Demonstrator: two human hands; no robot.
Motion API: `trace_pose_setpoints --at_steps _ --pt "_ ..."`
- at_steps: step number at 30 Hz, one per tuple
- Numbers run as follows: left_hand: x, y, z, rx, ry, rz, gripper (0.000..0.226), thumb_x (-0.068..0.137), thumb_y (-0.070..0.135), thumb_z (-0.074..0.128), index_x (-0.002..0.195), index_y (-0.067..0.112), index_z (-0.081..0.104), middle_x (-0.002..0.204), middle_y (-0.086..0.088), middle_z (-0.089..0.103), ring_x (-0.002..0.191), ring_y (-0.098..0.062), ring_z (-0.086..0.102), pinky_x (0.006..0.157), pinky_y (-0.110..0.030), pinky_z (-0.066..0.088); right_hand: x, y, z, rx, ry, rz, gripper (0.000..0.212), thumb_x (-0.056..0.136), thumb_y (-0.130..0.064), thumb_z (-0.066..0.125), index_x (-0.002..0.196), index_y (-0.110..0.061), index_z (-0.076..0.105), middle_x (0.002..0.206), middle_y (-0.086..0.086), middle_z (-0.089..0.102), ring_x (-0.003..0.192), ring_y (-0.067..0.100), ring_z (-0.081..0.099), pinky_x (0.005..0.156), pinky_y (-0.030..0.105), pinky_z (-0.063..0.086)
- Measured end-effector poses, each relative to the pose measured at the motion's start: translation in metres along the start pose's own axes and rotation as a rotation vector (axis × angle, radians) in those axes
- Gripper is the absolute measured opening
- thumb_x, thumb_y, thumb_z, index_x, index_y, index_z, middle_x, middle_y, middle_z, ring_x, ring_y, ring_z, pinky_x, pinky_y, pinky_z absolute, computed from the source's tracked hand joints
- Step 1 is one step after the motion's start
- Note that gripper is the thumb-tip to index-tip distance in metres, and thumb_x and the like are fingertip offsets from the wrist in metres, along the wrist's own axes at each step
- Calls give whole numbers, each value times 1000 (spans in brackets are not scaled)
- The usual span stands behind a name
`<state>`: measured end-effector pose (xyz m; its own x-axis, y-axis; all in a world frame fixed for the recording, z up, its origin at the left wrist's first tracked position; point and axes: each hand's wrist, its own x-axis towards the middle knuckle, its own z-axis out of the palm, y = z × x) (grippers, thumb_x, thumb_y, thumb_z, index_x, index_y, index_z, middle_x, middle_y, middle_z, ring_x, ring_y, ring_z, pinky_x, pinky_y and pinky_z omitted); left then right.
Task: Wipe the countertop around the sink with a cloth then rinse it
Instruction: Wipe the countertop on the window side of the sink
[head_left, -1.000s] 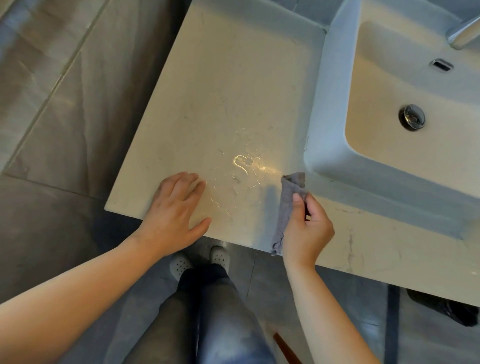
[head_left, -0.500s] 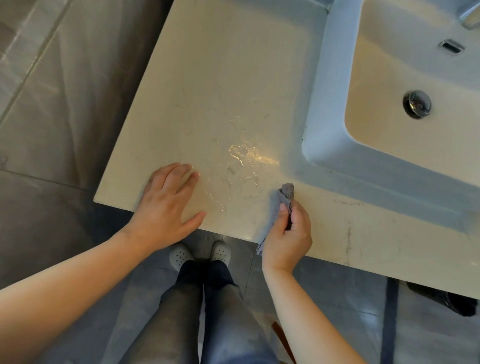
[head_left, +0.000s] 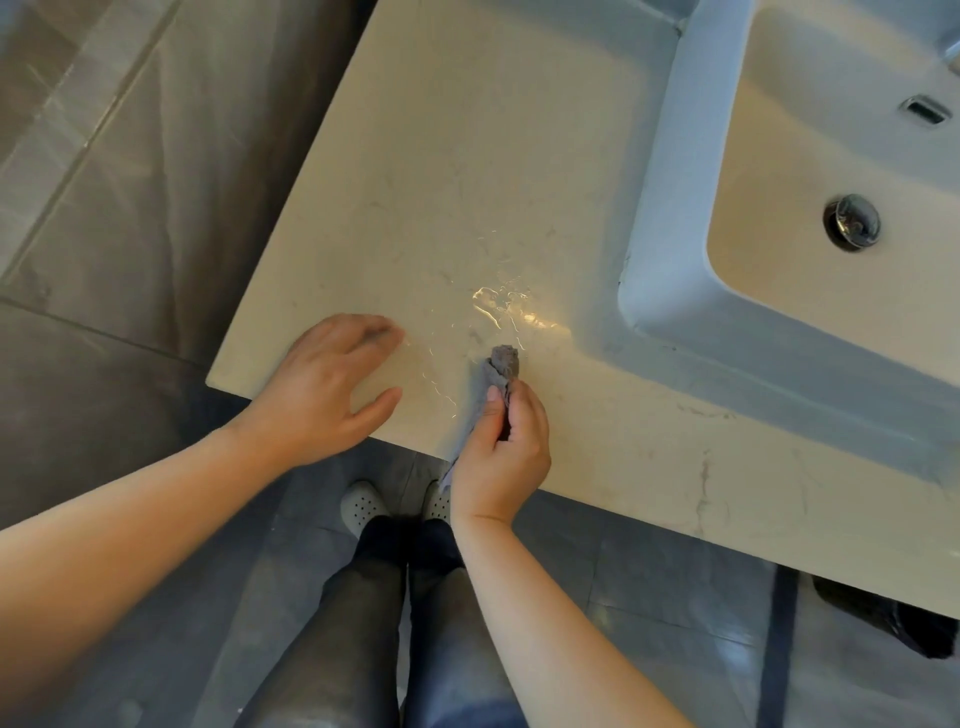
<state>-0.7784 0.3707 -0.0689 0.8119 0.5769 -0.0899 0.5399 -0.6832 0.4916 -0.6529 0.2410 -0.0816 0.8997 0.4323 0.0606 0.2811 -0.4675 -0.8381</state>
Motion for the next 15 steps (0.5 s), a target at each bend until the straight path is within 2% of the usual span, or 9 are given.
trace_pose_setpoints --at_steps 2,4,6,9,10,12,14,15 --pt "0 -5 -6 -47 64 -18 58 88 43 45 131 5 54 130 -13 54 121 -28 47 102 -33 36 -2 -9 0 98 -78 56 16 94 -19 57 97 -11 71 92 -4 69 88 7 62 78 26 53" --pt "-1 -9 -10 -64 137 -45 54 88 39 48 125 2 58 125 -13 57 117 -28 50 100 -31 37 4 -21 -11 209 -144 130 13 91 -13 61 86 -15 72 76 -13 66 74 0 59 70 15 48" --pt "-3 -10 -9 -61 162 -68 53 88 38 48 124 1 59 123 -13 58 116 -28 50 100 -31 37 22 -30 -27 239 -117 87 18 90 -9 62 81 -23 69 67 -17 62 64 -4 54 64 10 43" --pt "-7 -9 -3 -37 151 -87 56 87 40 47 127 1 56 127 -14 55 119 -31 48 102 -37 39 63 -26 -45 167 -54 -36 14 90 -12 62 82 -17 71 66 -22 54 62 -4 50 63 13 39" --pt "-7 -9 -1 -27 145 -95 58 87 40 46 128 0 55 128 -15 53 120 -31 47 103 -38 38 77 -21 -47 119 -39 -52 18 91 -14 61 75 -17 68 59 -22 49 58 -1 46 59 13 36" --pt "-8 -9 2 -5 133 -111 61 86 42 44 129 -1 53 129 -16 52 121 -32 45 104 -36 34 100 -11 -46 18 -23 -50 36 92 -17 59 59 -27 48 48 -13 37 51 5 34 51 16 26" --pt "-7 -10 3 22 121 -104 62 87 42 43 129 -1 53 130 -16 52 121 -32 45 104 -34 32 117 -4 -41 -73 -16 -68 47 92 -19 57 55 -29 31 49 -8 28 50 8 26 49 17 20" --pt "-7 -12 3 29 117 -98 62 87 42 43 129 -2 53 130 -16 52 122 -32 45 104 -34 32 123 -1 -37 -100 -16 -81 48 92 -18 56 55 -29 28 50 -8 27 50 9 25 48 17 21"
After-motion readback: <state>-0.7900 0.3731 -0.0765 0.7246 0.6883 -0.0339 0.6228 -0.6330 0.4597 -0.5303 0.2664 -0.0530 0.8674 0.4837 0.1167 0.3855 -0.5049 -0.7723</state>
